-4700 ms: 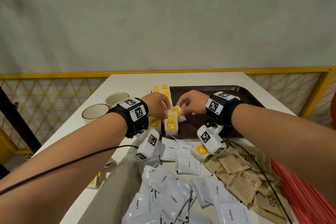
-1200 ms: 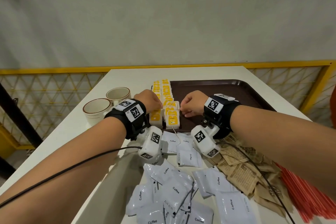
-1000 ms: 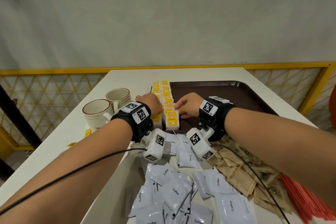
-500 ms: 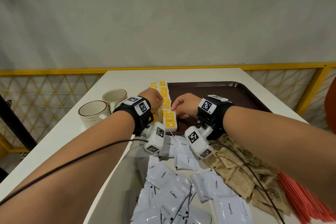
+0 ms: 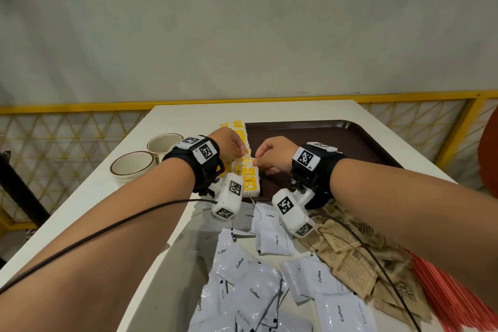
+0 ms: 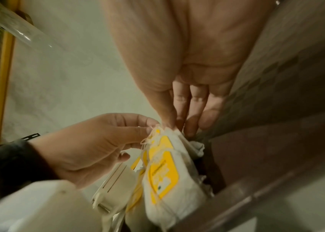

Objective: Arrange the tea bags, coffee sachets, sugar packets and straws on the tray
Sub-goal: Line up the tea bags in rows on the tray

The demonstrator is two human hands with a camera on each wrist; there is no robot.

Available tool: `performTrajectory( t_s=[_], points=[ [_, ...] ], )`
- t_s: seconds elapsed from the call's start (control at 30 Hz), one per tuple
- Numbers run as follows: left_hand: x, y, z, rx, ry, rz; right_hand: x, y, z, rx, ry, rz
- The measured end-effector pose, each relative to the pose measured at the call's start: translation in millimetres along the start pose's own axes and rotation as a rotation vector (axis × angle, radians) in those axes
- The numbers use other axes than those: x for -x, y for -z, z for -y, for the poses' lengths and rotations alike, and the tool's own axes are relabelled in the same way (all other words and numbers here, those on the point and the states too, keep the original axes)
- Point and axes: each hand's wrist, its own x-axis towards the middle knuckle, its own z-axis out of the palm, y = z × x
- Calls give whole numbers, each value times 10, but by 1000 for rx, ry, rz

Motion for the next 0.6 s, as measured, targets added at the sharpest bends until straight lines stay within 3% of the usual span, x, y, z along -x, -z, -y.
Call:
performTrajectory(
  t_s=[0.13,0.37,0.6],
  points=[
    [78,1,16,34,-9,-29,-1,39,48,78,0,-46],
    [181,75,29,33,-36,-9,21,152,167,293,147,-150],
    [226,84,10,68,-27,-55,57,168,210,274,198,-180]
  ],
)
